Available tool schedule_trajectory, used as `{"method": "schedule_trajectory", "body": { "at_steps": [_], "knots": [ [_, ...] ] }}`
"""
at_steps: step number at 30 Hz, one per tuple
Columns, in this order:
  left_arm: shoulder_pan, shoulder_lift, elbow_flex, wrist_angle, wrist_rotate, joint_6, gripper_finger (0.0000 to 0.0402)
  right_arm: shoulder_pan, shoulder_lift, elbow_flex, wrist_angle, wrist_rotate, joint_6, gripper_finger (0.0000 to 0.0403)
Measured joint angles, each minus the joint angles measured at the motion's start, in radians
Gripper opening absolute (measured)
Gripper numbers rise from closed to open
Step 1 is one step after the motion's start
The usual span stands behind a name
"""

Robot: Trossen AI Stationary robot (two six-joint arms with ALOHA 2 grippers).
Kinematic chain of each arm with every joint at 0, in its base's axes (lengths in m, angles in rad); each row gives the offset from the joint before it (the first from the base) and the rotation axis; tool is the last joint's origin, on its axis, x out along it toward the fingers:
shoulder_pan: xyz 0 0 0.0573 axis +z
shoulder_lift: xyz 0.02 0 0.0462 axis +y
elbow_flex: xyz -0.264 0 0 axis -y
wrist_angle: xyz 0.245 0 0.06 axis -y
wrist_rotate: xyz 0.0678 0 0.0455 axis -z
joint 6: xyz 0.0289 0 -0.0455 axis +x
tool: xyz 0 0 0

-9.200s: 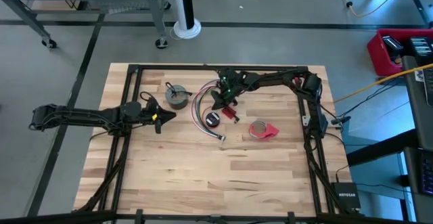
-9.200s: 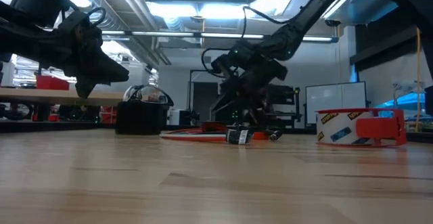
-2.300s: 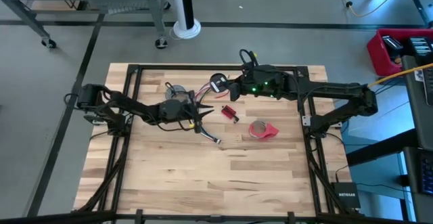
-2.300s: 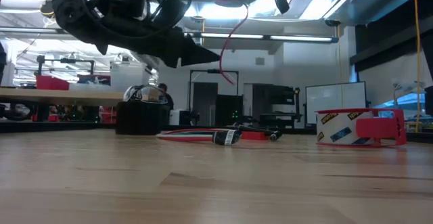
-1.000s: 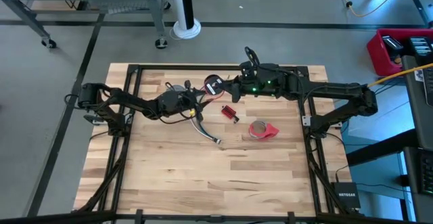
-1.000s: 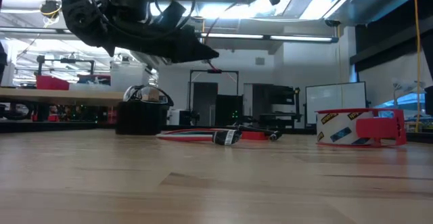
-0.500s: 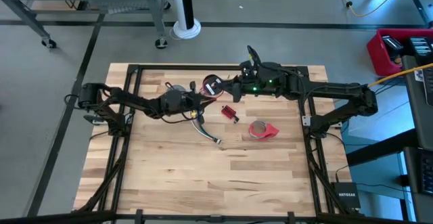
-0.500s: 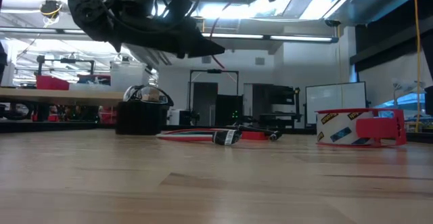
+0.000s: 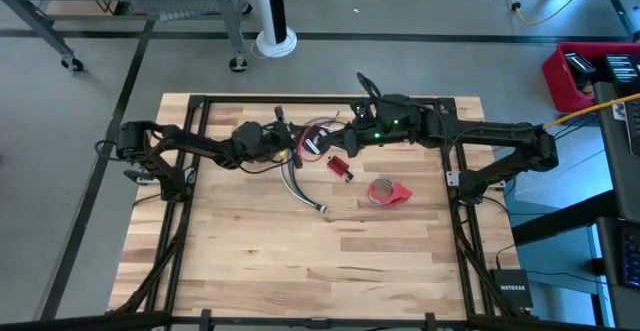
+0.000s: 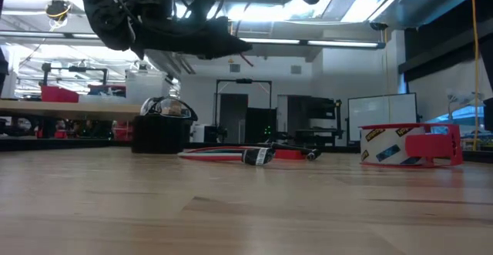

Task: Coil cords
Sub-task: Uncoil the red wire from the black spool

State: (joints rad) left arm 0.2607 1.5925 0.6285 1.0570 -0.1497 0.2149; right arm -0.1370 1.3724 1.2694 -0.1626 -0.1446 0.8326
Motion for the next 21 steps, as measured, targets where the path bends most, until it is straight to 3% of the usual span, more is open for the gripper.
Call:
{"method": "schedule_trajectory", "body": {
  "at_steps": [10,16,21],
  "knots": [
    [0.016,-0.001,0.016,-0.027,-0.037,0.038,0.0001,-0.001,0.000,0.000,-0.146,0.189,-0.002,0.0024],
    [0.015,-0.009,0.016,-0.036,-0.165,0.049,0.0000,-0.001,0.000,0.000,-0.207,0.344,-0.021,0.0023],
    [0.015,-0.077,0.016,-0.147,-0.320,0.049,0.0000,-0.001,-0.024,0.000,-0.242,0.472,-0.032,0.0023]
  ]
}}
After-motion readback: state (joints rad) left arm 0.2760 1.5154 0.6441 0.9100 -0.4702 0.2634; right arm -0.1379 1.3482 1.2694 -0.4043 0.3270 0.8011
